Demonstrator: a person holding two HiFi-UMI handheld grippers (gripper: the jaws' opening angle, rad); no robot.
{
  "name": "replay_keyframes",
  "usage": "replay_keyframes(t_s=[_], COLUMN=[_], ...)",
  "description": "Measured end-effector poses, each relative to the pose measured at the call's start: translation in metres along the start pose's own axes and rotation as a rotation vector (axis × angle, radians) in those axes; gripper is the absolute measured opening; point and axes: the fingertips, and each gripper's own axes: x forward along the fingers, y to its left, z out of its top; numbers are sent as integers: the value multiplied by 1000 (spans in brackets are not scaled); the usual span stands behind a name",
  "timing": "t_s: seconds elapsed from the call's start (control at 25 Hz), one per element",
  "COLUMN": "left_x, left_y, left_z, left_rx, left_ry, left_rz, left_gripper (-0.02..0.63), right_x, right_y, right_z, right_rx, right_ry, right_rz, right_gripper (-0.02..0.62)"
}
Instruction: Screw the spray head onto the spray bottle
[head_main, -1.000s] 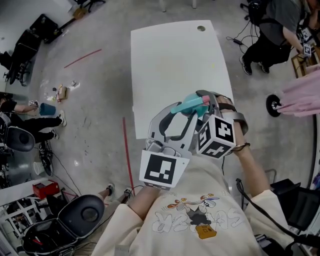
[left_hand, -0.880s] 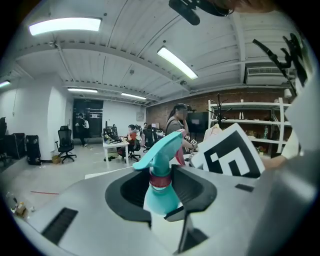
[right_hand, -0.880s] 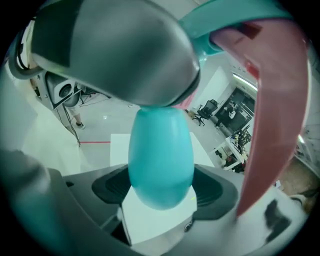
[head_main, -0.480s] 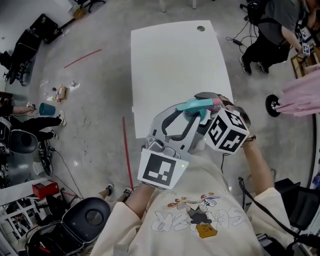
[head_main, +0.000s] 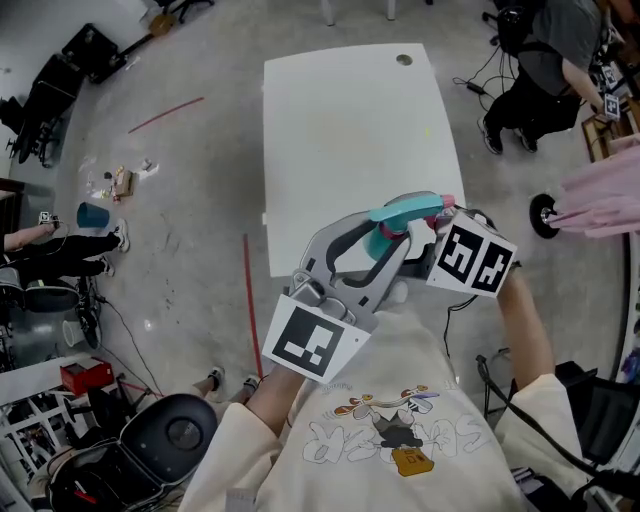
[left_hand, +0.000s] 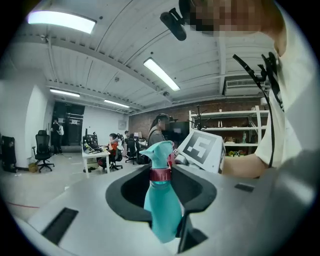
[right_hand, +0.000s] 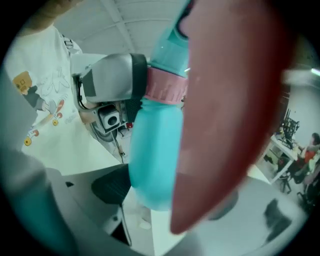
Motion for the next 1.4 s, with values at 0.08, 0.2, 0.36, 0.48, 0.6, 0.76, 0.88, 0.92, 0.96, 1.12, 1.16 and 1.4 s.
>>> replay_keyframes(t_s=[0.08,0.2,0.36,0.48,0.6,0.76,0.88,0.92,0.96,1.12,1.16,1.4], left_x=[0,-2,-3,-1,5,13,16,16,16,12,11,4], left_y=[0,-6,0,6,1,-1,0,0,2,4,4,-2], left_z=[-1,-6,-5,-5,-5,-7,-9,-9,-9,-5,-2,8], left_rx=[-39,-133,-214,-175,-137,-129,-121,-125,-126,-85,-63,55], left_ry=[0,30,70,137,173,179,184,182,177,136,120,37], left_rz=[1,-54,-170,-214,-229,-192,-165,-160,-152,-119,-108,-80], left_gripper=[135,135,136,179,204,204,202,198,161,139,138,137], right_x=[0,-1,-3,-3,-3,-1,-2,-1,-1,0,0,0], right_y=[-4,-7,-7,-10,-14,-16,-18,-19,-20,-19,-17,5], right_z=[-6,-13,-23,-23,-20,-14,-14,-14,-14,-11,-9,8], right_rx=[-19,-27,-62,-78,-85,-86,-93,-95,-96,-66,-47,46], right_ry=[40,58,77,96,109,125,140,144,147,112,88,-54], right_rz=[-32,-53,-69,-89,-117,-143,-160,-164,-167,-144,-123,47], right_gripper=[380,382,382,380,380,380,382,382,380,380,381,381])
